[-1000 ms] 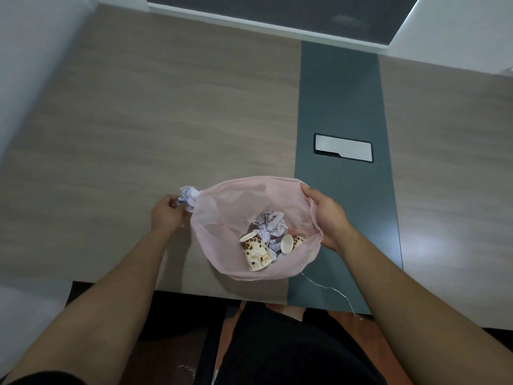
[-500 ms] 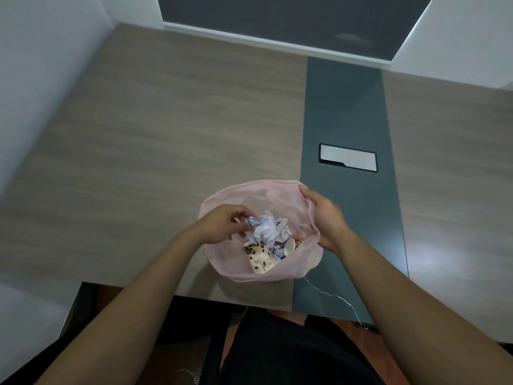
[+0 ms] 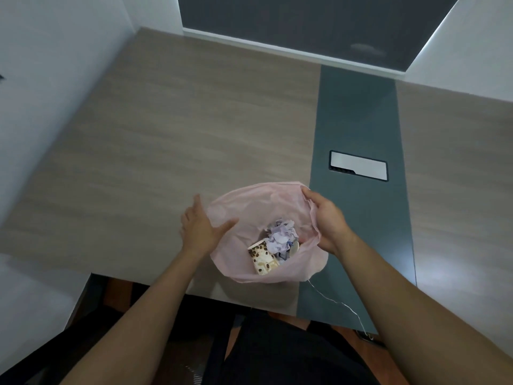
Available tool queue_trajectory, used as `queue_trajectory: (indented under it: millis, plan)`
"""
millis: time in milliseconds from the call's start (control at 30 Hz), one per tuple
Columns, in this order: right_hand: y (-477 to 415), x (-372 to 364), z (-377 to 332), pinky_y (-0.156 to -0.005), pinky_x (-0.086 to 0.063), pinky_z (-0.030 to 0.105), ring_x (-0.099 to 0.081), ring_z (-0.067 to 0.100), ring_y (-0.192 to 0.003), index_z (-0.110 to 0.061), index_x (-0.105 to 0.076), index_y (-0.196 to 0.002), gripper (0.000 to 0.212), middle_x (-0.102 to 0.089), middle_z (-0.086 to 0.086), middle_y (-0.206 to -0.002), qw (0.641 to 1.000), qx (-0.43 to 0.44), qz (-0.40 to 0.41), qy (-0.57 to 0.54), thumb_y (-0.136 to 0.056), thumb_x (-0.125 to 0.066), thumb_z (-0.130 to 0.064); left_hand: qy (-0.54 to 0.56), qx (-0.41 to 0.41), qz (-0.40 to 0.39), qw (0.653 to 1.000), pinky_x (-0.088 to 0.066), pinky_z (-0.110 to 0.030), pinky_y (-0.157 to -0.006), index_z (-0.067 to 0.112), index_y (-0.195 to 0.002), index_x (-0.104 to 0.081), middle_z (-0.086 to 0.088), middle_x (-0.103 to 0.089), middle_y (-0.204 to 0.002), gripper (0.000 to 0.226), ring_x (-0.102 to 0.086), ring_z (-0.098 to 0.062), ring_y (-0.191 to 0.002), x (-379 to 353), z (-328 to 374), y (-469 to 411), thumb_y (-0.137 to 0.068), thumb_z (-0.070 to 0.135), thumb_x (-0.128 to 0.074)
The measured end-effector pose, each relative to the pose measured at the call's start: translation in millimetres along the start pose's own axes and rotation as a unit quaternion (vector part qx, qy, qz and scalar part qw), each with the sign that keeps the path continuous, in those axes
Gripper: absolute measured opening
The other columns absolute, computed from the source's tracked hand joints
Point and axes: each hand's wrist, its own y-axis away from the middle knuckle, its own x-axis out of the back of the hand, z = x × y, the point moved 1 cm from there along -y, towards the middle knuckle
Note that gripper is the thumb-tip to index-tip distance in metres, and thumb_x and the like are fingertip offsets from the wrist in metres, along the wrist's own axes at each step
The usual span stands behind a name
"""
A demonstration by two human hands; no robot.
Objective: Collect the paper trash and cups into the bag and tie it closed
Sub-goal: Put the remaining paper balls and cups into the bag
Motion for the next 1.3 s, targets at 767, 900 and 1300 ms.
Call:
queue_trajectory:
  millis: [767,900,1300]
  plan:
    - [-13.3,-57.9,-5.2,-0.070,-0.066,0.036,-0.078,0.017,-0.077,-0.010,-0.079,-0.114,0.027,-0.082,0.002,-0.091,0.986,0.076,-0.006,0.146,-0.110,-0.062,-0.030,0.450,0.069,0.063,0.888,-0.057,-0.043,-0.086,0.017,-0.105,-0.078,-0.016,-0.081,-0.119,0.028,-0.072,-0.023,-0.095,122.7,-41.1,-28.0,-0.098,0.044,-0.076]
    - [-11.2,-53.5,14.7,-0.074,-0.066,0.036,-0.079,0.017,-0.085,-0.012,-0.080,-0.114,0.026,-0.084,0.001,-0.095,0.985,0.066,-0.014,0.158,-0.111,-0.062,-0.030,0.428,0.069,0.088,0.897,-0.061,-0.048,-0.094,0.026,-0.106,-0.072,-0.007,-0.079,-0.117,0.018,-0.074,-0.026,-0.101,116.7,-61.3,-18.5,-0.093,0.038,-0.077]
    - [36.4,-24.2,53.2,-0.094,-0.062,0.039,-0.075,0.021,-0.122,-0.020,-0.077,-0.130,0.032,-0.084,-0.004,-0.123,0.980,0.059,-0.047,0.182,-0.112,-0.059,-0.039,0.425,0.117,0.098,0.892,-0.046,-0.045,-0.122,0.017,-0.169,-0.036,-0.006,-0.056,-0.161,0.076,-0.062,-0.021,-0.137,110.6,-119.4,70.0,-0.104,0.037,-0.072]
